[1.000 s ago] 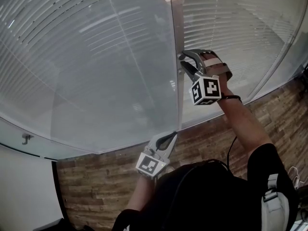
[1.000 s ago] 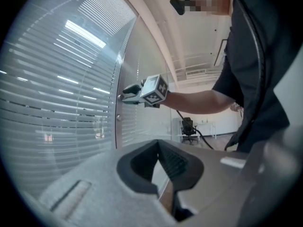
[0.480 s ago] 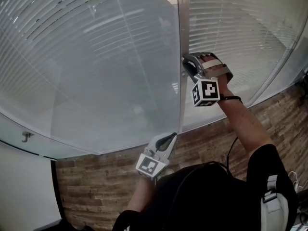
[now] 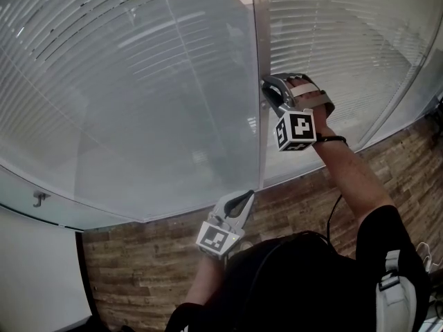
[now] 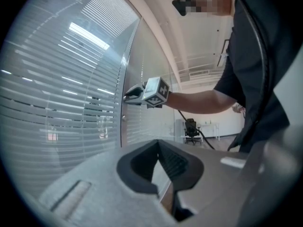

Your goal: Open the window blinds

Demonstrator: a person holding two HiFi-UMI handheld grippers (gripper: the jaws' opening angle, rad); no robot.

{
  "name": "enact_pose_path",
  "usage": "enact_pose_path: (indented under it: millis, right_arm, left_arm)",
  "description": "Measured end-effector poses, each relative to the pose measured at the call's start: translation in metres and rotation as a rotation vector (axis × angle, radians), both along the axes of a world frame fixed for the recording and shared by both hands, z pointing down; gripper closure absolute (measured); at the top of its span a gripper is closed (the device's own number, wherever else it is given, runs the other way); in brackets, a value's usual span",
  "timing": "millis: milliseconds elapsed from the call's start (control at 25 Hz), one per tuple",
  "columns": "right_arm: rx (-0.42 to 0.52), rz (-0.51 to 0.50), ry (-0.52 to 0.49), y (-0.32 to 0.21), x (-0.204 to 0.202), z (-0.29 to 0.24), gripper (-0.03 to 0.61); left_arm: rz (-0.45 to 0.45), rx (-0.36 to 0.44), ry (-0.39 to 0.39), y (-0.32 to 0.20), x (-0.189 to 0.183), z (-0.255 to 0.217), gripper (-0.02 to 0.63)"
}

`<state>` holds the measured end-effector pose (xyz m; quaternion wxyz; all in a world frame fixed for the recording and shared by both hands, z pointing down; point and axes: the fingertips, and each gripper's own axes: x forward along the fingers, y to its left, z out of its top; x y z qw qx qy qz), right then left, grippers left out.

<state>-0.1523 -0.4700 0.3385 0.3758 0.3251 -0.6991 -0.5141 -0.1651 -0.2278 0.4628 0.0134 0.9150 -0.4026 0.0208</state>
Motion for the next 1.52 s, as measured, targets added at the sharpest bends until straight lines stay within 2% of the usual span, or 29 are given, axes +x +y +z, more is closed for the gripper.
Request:
enact_pose_path:
  millis: [560, 1040, 1520]
  right_arm:
    - [-0.085, 0.02, -0.155, 0.0, 0.001, -0.007, 0.446]
    - [-0.23, 0.04, -0.38, -0.001, 0.004, -0.01, 0.445]
    - [-0.321, 0.067, -0.586, -0.005, 0.009, -0.014, 0.443]
  left_arm:
    - [-0.006, -0.014, 0.0, 0.003, -0.001, 0.003, 0.609]
    - [-0.01, -0.017, -0.006, 0.002, -0.003, 0.005, 0.609]
    - [-0.004, -0.024, -0.001, 0.002, -0.003, 0.005, 0.609]
